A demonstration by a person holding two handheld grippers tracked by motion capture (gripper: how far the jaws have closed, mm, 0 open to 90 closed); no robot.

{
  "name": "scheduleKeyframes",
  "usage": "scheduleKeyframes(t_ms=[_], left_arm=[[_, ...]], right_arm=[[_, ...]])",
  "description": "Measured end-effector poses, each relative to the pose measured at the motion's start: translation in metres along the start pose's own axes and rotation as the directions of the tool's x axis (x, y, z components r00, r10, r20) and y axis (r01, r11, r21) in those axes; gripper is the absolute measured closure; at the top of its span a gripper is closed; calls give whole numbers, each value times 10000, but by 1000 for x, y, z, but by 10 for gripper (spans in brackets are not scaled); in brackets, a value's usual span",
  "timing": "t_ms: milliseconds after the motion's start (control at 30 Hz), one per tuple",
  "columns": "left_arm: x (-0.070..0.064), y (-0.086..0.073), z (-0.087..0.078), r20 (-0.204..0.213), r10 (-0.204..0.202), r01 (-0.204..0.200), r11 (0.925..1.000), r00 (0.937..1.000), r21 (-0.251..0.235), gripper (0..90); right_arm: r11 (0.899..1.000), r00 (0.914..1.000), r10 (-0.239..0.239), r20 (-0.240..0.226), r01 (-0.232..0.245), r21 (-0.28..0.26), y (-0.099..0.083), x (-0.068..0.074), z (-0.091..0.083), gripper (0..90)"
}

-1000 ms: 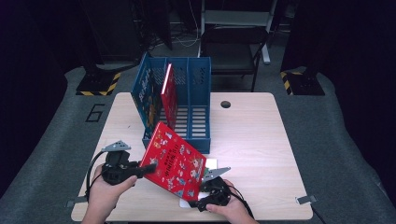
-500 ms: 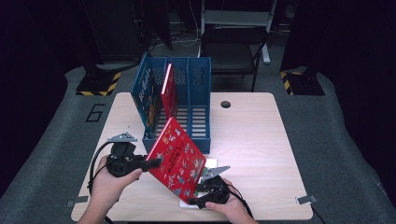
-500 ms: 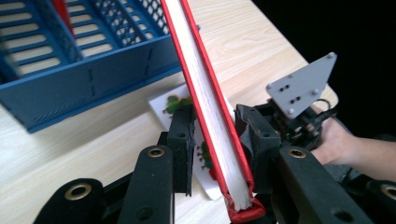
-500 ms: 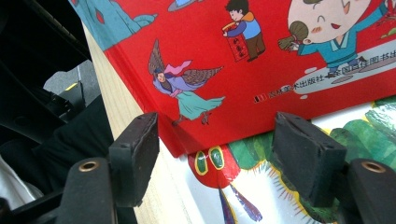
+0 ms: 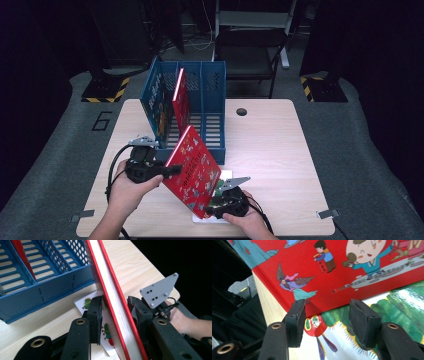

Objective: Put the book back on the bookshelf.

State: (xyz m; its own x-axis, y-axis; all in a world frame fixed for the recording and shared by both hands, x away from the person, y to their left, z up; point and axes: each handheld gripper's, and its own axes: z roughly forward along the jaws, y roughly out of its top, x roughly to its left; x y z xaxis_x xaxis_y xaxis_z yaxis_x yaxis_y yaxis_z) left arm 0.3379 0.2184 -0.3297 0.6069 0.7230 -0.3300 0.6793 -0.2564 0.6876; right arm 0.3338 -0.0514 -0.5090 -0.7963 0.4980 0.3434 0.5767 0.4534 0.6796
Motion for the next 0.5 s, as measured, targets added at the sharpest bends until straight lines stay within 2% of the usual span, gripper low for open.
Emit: scheduleKeyframes(t_ms=[33, 67, 167, 200, 367, 433, 500], left_arm=[[0, 0, 0, 0, 0, 0, 10000, 10000, 0, 648], [-3, 1, 5, -280, 121, -120, 9999, 9995, 39, 648], [-4, 2, 7, -300, 217, -212, 9997, 9993, 154, 648], [-6, 2, 9, -279, 84, -80, 9999, 9996, 135, 648], [-11, 3, 16, -590, 434, -418, 9987, 9973, 287, 648], [-13, 3, 17, -554, 369, -353, 9989, 9978, 303, 644], [-15, 4, 17, -598, 395, -376, 9988, 9974, 326, 644]], right_arm=[[10000, 10000, -73, 4, 73, -36, 0, -1, 0, 478], [10000, 10000, -17, 5, 17, -18, 0, 0, 0, 479], [10000, 10000, -14, 12, 14, -49, 0, 0, 1, 481], [10000, 10000, -56, 73, 57, -57, 0, 0, 1, 481], [9999, 9999, -28, 107, 30, -150, 0, 0, 2, 486], [9998, 9997, -94, 241, 97, -151, -1, 0, 2, 487], [9999, 9999, -48, 166, 50, -154, 0, 0, 2, 487]])
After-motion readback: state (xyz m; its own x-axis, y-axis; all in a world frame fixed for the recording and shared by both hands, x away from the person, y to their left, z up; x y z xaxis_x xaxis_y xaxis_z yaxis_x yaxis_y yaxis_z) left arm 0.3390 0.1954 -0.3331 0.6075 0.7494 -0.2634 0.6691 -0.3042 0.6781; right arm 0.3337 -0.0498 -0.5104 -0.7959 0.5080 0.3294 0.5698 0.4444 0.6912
